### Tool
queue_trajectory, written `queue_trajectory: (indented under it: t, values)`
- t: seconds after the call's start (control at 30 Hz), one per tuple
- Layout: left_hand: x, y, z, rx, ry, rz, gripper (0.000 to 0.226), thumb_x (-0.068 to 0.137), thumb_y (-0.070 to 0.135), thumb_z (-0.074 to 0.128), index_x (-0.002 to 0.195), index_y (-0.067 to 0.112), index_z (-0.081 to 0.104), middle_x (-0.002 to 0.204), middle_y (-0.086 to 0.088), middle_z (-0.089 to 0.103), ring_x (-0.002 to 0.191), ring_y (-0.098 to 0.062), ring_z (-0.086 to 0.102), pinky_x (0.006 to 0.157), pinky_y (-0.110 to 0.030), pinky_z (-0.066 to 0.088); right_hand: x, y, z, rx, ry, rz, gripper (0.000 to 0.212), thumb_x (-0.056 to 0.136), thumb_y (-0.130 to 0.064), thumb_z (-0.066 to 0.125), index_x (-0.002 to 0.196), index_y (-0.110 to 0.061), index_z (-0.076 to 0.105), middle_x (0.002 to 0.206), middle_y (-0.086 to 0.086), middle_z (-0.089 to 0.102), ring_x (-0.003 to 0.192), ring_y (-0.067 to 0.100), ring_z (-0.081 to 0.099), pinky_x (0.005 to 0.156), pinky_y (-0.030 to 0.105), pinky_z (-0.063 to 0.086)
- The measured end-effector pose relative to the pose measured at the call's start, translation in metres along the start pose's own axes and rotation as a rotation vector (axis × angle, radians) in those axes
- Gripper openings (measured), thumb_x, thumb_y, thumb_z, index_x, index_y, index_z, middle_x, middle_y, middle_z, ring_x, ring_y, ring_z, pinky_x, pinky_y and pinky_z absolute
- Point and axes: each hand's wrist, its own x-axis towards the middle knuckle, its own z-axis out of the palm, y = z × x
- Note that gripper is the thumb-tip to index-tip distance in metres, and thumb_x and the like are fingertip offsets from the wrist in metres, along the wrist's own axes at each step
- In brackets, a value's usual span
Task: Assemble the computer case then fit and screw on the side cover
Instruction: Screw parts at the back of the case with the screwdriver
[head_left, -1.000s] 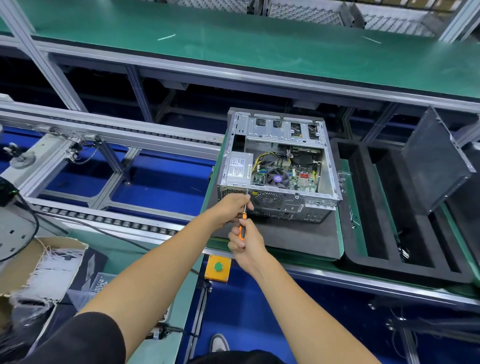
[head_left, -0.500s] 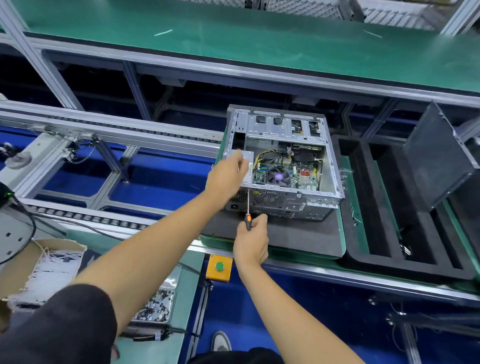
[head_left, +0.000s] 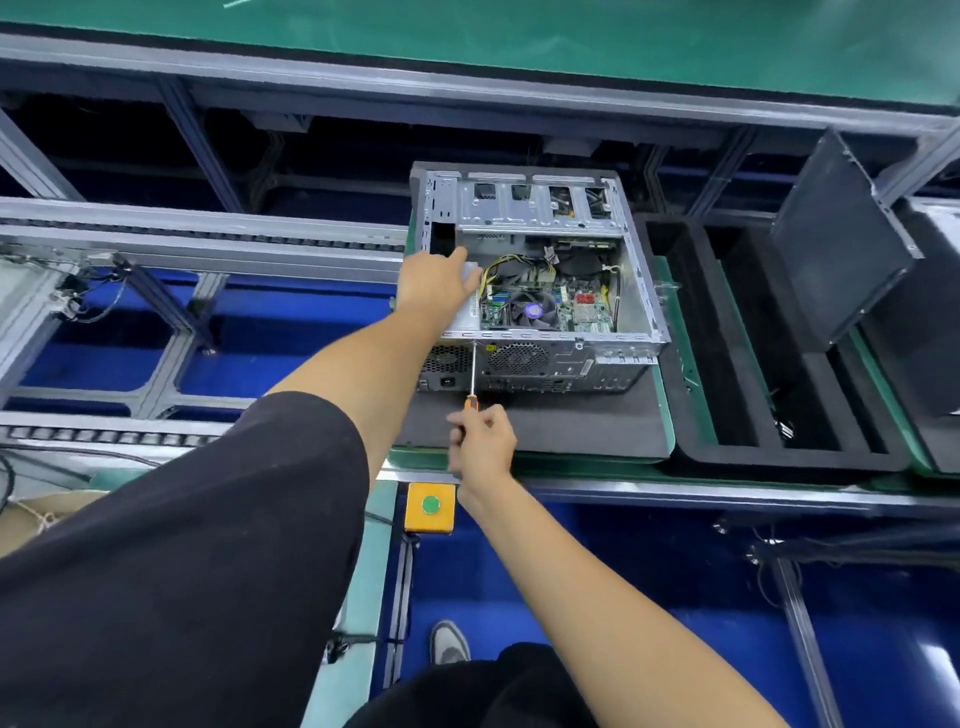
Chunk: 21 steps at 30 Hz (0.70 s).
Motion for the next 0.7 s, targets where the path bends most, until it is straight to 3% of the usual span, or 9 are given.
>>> queue_trajectory:
  t: [0.07,0.13,0.23,0.33,0.4,0.57,0.63,0.7]
  values:
    - [0.0,-0.001,0.004,-0.019,0.038,0.007,0.044,0.106,0.049,0.025,0.105,0.013,0.049,0.058,-0.007,0.05,0.062,-0.028,0.049,0.058,-0.037,0.036,-0.002,-0.009,-0.004,0.34,-0.199,0.272,0.02,0.096,-0.008,0.055,0.082,-0.019,0.045,0.063,-0.002,0.053,0.037,0.009,0.029,0.036,0.023,0.021]
    - [0.0,-0.001,0.008,-0.055,0.067,0.01,0.041,0.105,0.047,0.025,0.098,0.013,0.047,0.056,-0.007,0.05,0.061,-0.029,0.049,0.058,-0.038,0.037,0.002,-0.011,-0.006,0.342,-0.215,0.307,0.016,0.094,-0.01,0.058,0.084,-0.018,0.049,0.066,-0.003,0.056,0.039,0.008,0.031,0.034,0.021,0.02]
    - [0.0,-0.002,0.011,-0.085,0.117,0.016,0.038,0.104,0.044,0.025,0.092,0.013,0.045,0.053,-0.005,0.049,0.057,-0.028,0.046,0.057,-0.038,0.035,0.004,-0.009,-0.003,0.051,0.034,0.22,0.005,0.09,-0.012,0.063,0.086,-0.013,0.061,0.067,0.003,0.054,0.045,0.012,0.037,0.036,0.023,0.021]
    - [-0.001,-0.003,0.011,-0.096,0.139,0.015,0.036,0.103,0.044,0.026,0.09,0.015,0.043,0.052,-0.005,0.05,0.055,-0.027,0.045,0.056,-0.037,0.031,0.003,-0.005,0.005,-0.056,0.2,0.028,0.023,0.083,-0.006,0.067,0.093,-0.015,0.048,0.077,0.01,0.058,0.056,0.016,0.045,0.045,0.029,0.033]
    - [-0.001,-0.003,0.012,-0.101,0.144,0.012,0.035,0.103,0.043,0.027,0.088,0.015,0.043,0.051,-0.005,0.048,0.053,-0.026,0.042,0.057,-0.037,0.029,0.001,0.0,0.006,-0.148,0.241,-0.121,0.026,0.084,-0.003,0.065,0.087,-0.017,0.043,0.084,0.015,0.066,0.061,0.019,0.051,0.053,0.031,0.04]
    - [0.0,-0.003,0.013,-0.107,0.142,-0.002,0.033,0.103,0.043,0.028,0.089,0.015,0.042,0.052,-0.006,0.048,0.057,-0.029,0.045,0.057,-0.038,0.031,0.002,0.002,0.001,-0.542,0.399,-0.311,0.021,0.092,-0.019,0.06,0.078,-0.02,0.045,0.071,0.0,0.067,0.064,0.023,0.067,0.057,0.032,0.044]
    - [0.001,-0.003,0.014,-0.096,0.143,0.001,0.033,0.103,0.043,0.028,0.09,0.016,0.042,0.053,-0.005,0.048,0.058,-0.03,0.047,0.058,-0.038,0.033,0.002,0.001,-0.001,-0.517,0.358,-0.315,0.02,0.094,-0.019,0.06,0.078,-0.018,0.049,0.068,-0.003,0.067,0.057,0.02,0.069,0.051,0.029,0.044]
    - [0.0,-0.003,0.014,-0.086,0.14,0.005,0.033,0.103,0.043,0.028,0.091,0.016,0.043,0.054,-0.005,0.049,0.058,-0.03,0.048,0.058,-0.038,0.035,0.005,-0.001,-0.001,-0.225,0.217,-0.153,0.021,0.098,-0.015,0.06,0.079,-0.012,0.053,0.066,0.0,0.065,0.045,0.015,0.06,0.041,0.024,0.038]
